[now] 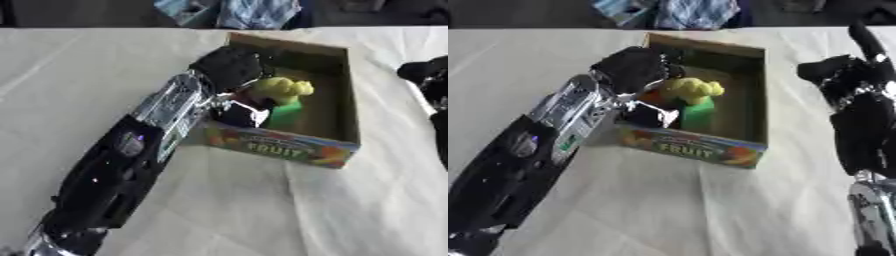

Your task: Pick up objects on the table and place them in the box.

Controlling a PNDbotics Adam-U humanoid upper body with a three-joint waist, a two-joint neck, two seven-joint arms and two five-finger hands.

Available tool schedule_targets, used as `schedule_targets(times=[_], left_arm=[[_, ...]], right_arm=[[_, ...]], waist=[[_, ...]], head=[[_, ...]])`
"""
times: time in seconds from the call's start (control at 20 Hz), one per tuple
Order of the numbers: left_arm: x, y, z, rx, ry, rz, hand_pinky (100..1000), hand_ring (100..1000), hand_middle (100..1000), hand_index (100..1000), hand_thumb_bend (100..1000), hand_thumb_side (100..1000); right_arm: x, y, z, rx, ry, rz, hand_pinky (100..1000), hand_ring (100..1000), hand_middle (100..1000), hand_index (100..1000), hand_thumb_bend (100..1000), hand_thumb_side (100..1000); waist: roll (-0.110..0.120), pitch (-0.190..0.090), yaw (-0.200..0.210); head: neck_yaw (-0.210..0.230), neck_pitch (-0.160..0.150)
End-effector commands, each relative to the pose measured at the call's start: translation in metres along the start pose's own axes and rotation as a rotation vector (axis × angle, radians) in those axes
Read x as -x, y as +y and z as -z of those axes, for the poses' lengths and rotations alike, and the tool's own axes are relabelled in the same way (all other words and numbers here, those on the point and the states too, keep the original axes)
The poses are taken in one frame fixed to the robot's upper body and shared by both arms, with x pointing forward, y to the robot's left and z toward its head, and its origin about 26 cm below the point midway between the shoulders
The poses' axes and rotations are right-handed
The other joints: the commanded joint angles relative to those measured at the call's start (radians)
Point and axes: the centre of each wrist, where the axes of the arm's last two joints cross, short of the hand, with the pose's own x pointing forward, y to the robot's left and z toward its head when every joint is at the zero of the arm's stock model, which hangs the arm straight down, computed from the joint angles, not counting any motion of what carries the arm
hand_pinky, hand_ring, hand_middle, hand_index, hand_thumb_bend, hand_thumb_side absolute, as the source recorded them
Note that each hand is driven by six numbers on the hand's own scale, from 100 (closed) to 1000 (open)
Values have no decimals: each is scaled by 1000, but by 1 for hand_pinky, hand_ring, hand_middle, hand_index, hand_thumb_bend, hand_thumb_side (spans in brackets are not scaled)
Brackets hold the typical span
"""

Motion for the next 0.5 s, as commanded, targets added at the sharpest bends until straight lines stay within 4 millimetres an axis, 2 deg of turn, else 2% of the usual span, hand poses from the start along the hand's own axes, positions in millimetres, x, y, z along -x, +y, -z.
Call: schedule_targets(times=[0.05,0.1,0.15,0.25,0.5], left_arm=[[5,6,-1,-19,45,39,781,891,1000,900,430,774],[5,6,-2,-24,61,47,794,900,1000,909,455,792],[6,7,-2,-31,76,53,807,912,1000,919,498,877],[7,9,-2,-57,112,58,811,915,1000,918,520,938],[8,21,-6,-162,169,62,787,905,1000,912,456,886]], right_arm=[[-7,0,5,-14,-26,-7,801,712,571,983,373,1000],[-7,0,5,-15,-26,-7,801,712,571,982,372,1000],[-7,1,5,-16,-26,-6,801,711,570,982,372,1000],[-7,1,5,-16,-26,-6,801,711,570,982,372,1000],[-7,1,5,-18,-23,-3,801,711,570,982,371,1000]], waist=[[-1,-22,1],[-1,-22,1],[-1,-22,1],[-2,-23,1],[-2,-25,1]], head=[[10,8],[11,8],[12,8],[13,8],[15,2]])
